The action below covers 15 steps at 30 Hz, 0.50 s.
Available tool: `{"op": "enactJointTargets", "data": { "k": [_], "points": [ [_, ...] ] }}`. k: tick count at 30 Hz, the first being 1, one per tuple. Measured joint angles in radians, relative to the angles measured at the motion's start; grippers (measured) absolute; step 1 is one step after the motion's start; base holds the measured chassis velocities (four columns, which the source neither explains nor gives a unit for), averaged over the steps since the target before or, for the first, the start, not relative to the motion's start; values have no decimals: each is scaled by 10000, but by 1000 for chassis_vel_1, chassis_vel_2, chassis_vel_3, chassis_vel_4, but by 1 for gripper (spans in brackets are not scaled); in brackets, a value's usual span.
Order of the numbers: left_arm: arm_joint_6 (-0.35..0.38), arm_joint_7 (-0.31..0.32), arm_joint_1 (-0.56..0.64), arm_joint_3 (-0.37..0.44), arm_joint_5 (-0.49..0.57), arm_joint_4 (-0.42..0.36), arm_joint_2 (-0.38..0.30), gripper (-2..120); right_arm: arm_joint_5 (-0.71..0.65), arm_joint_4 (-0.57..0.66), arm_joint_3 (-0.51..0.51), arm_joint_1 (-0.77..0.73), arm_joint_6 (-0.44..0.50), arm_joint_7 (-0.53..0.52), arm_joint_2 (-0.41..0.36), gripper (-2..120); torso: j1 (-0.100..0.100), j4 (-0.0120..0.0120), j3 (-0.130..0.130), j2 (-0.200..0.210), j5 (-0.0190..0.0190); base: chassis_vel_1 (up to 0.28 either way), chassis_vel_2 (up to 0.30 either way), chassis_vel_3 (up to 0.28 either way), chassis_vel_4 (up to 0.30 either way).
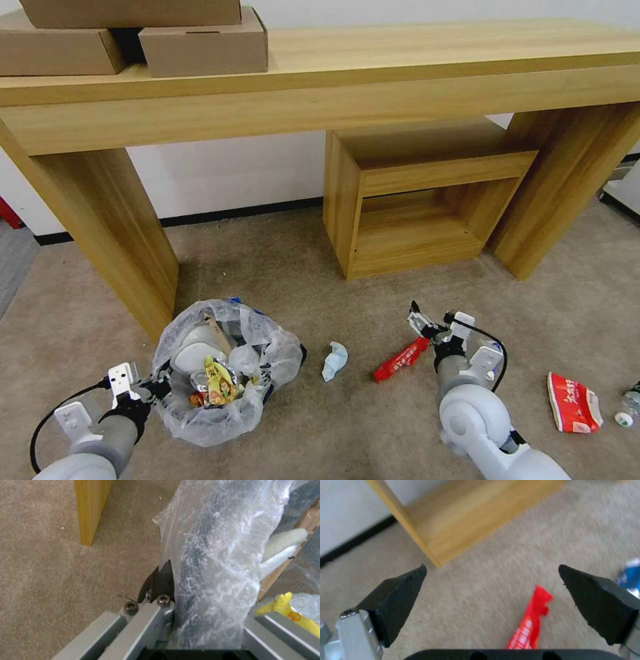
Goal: Pick up the trash bin and place the garbage on the floor into it.
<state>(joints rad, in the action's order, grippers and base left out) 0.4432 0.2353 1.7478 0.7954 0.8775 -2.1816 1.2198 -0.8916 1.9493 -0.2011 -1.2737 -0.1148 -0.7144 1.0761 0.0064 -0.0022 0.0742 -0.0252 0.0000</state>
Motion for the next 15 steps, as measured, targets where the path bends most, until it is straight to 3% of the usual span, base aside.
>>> {"op": "enactJointTargets", "data": {
  "k": [9,15],
  "points": [
    [-169,-49,251,35,-137,-21,144,0,-1292,-1563,127,990,-584,-1014,643,100,0,1,0,0,0,0,0,0,0],
    [-269,-62,402,156,-153,-197,163,0,-1690,-3323,466,1830,-787,-1728,1366,100,0,1,0,1,0,0,0,0,0]
  ]
}}
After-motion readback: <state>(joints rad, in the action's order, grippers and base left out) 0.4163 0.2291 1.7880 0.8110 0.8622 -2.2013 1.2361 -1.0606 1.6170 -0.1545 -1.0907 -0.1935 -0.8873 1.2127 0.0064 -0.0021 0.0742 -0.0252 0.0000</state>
